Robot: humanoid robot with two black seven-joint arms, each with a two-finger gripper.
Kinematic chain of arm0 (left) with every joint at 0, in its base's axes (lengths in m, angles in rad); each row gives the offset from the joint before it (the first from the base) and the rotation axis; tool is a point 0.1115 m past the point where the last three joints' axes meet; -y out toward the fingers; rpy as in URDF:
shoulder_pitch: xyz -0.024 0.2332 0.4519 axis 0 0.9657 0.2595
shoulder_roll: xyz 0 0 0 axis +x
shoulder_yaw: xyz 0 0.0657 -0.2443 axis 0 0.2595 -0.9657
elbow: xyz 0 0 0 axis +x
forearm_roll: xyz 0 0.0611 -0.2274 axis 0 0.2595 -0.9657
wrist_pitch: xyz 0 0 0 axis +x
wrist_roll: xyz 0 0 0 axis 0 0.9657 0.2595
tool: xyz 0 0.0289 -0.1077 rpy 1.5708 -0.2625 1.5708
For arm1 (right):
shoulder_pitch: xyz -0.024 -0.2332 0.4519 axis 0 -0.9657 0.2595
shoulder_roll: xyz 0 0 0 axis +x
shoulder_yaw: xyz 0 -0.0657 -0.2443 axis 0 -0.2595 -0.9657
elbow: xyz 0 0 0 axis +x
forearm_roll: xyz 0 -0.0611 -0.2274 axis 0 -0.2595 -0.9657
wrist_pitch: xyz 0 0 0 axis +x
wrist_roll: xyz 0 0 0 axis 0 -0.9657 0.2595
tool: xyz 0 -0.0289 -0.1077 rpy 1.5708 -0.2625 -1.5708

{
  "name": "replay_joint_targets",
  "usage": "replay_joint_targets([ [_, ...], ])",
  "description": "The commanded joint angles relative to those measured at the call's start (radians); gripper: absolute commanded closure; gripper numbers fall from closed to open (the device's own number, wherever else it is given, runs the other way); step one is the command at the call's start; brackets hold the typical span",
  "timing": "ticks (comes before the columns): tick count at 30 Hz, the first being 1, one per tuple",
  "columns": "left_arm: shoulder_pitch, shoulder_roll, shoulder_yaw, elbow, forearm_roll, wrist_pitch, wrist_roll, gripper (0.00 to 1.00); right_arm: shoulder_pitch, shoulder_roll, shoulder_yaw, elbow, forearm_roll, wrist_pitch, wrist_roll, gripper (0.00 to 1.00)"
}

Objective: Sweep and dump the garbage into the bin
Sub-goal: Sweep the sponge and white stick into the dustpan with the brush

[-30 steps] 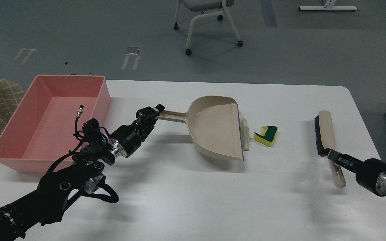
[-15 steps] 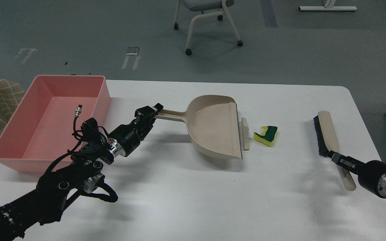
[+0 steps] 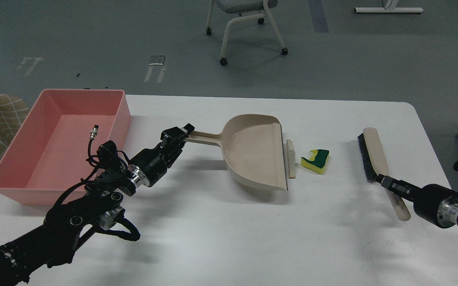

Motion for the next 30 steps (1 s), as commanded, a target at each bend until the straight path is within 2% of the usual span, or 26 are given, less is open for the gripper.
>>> replay_joint_targets([
  [1, 0.0, 0.003, 0.0, 0.008, 0.002, 0.0, 0.002, 0.96, 0.034, 0.007, -0.022, 0.0, 0.0, 0.003, -0.001, 1.0],
  [9, -0.001, -0.009, 0.022, 0.088, 0.005, 0.022, 0.002, 0.96, 0.059, 0.04, -0.07, 0.005, 0.0, 0.003, -0.003, 1.0],
  [20, -0.003, -0.009, 0.025, 0.088, 0.004, 0.026, 0.002, 0.96, 0.088, 0.049, -0.213, 0.062, -0.002, 0.003, -0.001, 1.0],
  [30, -0.003, -0.008, 0.025, 0.086, 0.004, 0.025, 0.0, 0.96, 0.204, 0.157, -0.338, 0.057, -0.002, 0.003, -0.001, 1.0],
])
